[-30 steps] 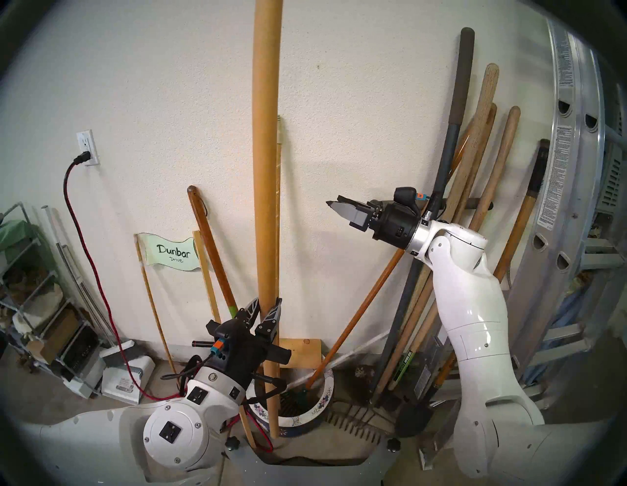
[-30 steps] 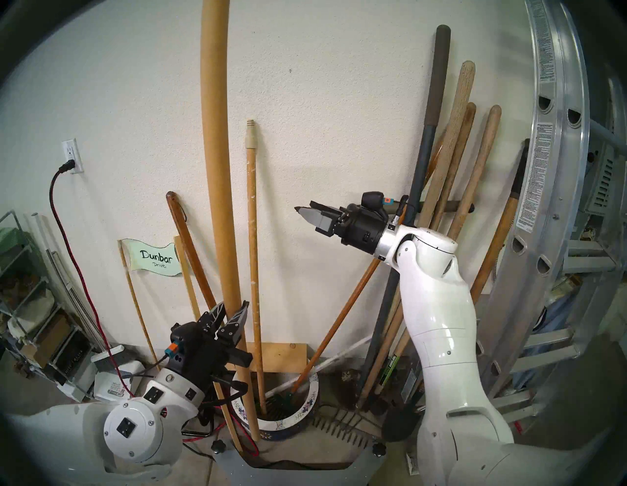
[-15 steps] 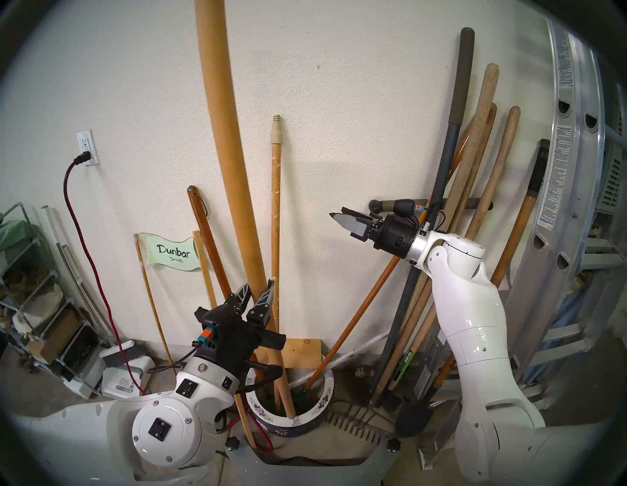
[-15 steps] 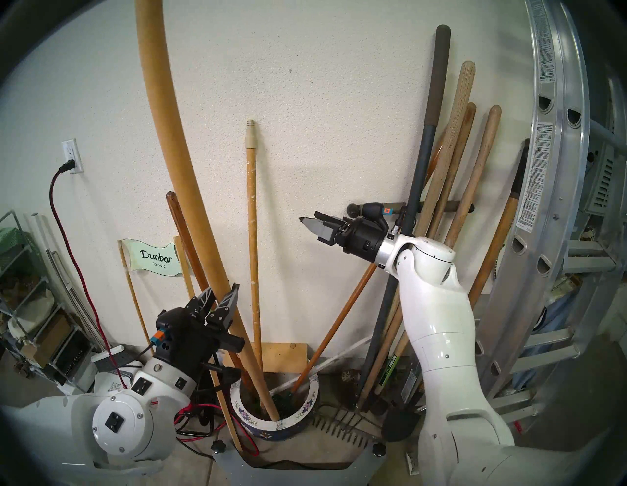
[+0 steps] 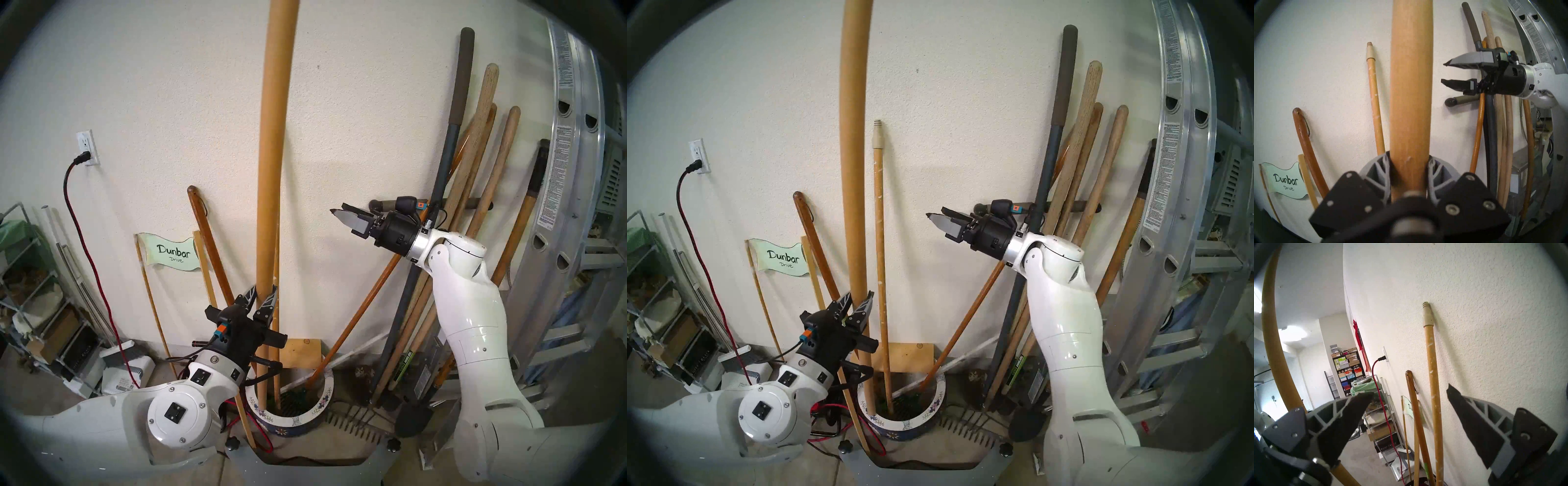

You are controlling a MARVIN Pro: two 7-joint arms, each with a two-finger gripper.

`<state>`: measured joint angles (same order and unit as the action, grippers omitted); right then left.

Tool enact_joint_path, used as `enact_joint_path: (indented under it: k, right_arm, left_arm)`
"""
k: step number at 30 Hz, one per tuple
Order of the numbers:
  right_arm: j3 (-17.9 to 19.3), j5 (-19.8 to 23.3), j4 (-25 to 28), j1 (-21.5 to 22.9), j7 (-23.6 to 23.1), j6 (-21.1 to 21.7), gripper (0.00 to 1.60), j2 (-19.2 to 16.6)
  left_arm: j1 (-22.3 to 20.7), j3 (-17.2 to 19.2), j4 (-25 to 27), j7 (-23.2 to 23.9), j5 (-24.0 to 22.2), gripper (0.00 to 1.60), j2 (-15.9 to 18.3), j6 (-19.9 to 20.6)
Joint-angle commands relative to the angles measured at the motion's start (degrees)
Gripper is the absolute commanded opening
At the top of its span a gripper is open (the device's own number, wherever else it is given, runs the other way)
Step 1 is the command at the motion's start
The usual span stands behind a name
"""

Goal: Put wooden sticks into the pot

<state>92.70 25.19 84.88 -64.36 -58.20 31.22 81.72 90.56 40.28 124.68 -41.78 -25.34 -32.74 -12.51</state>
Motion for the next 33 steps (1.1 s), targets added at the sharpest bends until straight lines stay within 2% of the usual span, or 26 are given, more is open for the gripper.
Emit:
enact_joint_path:
  k: [1, 6, 13, 17, 20, 26, 27, 31, 33]
  right_arm:
    - [0.17, 0.05, 1.28, -0.44, 0.59, 0.15, 1.60, 0.44]
    - [0.26, 0.04, 1.75, -0.75, 1.00, 0.22, 1.60, 0.49]
    - [0.41, 0.23, 1.93, -1.02, 1.41, 0.20, 1.60, 0.49]
    - [0.47, 0.46, 1.81, -1.05, 1.32, 0.11, 1.60, 0.45]
    - [0.51, 0.57, 1.80, -1.05, 1.27, 0.09, 1.60, 0.41]
    - [0.98, 0.69, 1.61, -0.87, 1.19, -0.09, 1.60, 0.06]
    - [0.98, 0.69, 1.61, -0.87, 1.19, -0.09, 1.60, 0.06]
    - [1.14, 0.62, 1.60, -0.82, 1.03, -0.06, 1.60, -0.03]
    - [1.17, 0.60, 1.56, -0.76, 0.98, -0.11, 1.60, -0.06]
  left_arm:
    - [-1.89, 0.01, -1.78, 0.60, 1.71, 0.00, -4.72, -4.19]
    - [-2.15, 0.32, -2.04, 0.18, 1.93, 0.00, -4.59, -4.97]
    - [-1.48, 1.86, 1.18, -1.94, 2.34, 0.00, -2.07, -5.02]
    - [-1.50, 1.97, 1.87, -2.62, 2.63, 0.00, -1.73, -4.49]
    - [-2.00, 1.44, 0.97, -2.32, 3.06, 0.00, -2.85, -4.30]
    - [-3.98, -0.95, -3.76, -0.64, 4.60, 0.00, -8.15, -5.02]
    - [-3.98, -0.95, -3.76, -0.64, 4.60, 0.00, -8.15, -5.02]
    - [-5.78, -2.76, -9.31, 0.06, 5.03, 0.00, -12.21, -8.06]
    - [-6.70, -3.90, -10.15, -0.60, 4.38, 0.00, -12.10, -9.14]
